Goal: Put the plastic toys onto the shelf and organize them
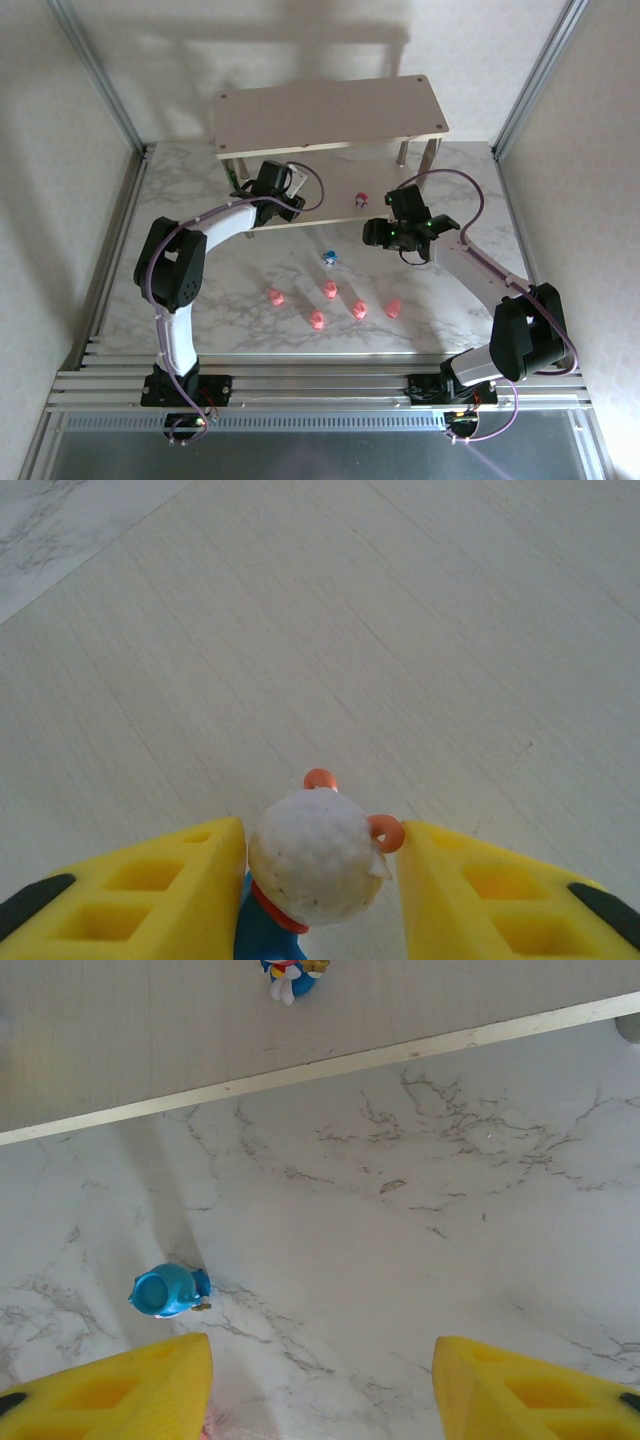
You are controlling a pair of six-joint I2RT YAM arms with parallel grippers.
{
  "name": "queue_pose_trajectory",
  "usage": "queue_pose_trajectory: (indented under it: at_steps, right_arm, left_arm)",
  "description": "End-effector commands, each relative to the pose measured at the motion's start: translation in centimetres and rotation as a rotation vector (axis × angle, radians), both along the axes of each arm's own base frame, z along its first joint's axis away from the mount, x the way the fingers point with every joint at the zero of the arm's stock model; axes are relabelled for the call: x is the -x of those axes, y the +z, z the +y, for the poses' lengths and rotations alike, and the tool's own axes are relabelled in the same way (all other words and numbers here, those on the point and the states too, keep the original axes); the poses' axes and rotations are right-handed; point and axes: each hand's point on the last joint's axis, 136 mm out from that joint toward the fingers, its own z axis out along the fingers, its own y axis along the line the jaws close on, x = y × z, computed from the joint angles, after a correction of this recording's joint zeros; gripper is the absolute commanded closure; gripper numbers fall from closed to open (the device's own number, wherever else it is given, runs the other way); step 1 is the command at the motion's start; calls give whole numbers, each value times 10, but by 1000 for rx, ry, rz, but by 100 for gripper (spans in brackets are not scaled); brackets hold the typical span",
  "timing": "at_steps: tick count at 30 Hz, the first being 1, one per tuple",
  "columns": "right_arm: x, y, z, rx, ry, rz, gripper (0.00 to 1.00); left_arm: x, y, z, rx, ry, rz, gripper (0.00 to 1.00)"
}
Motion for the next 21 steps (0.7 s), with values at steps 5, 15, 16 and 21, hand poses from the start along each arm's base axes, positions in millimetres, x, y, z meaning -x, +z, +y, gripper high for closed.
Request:
queue_pose_trajectory:
  at_steps: [5,15,16,21]
  right_arm:
    - [-9,15,2,-22,-12,-37,39]
    - [-9,17,2,-24,-12,-43,39]
    - [-9,17,2,-24,-12,-43,39]
    - [-9,19,1,-22,-16,-50,39]
  left_arm:
    - [7,-26,4,-40,-7,81,65]
    - [6,-31,12,-46,28,93,81]
    - [6,-29,12,-43,28,88,88]
    - [10,-5,5,19,2,45,96]
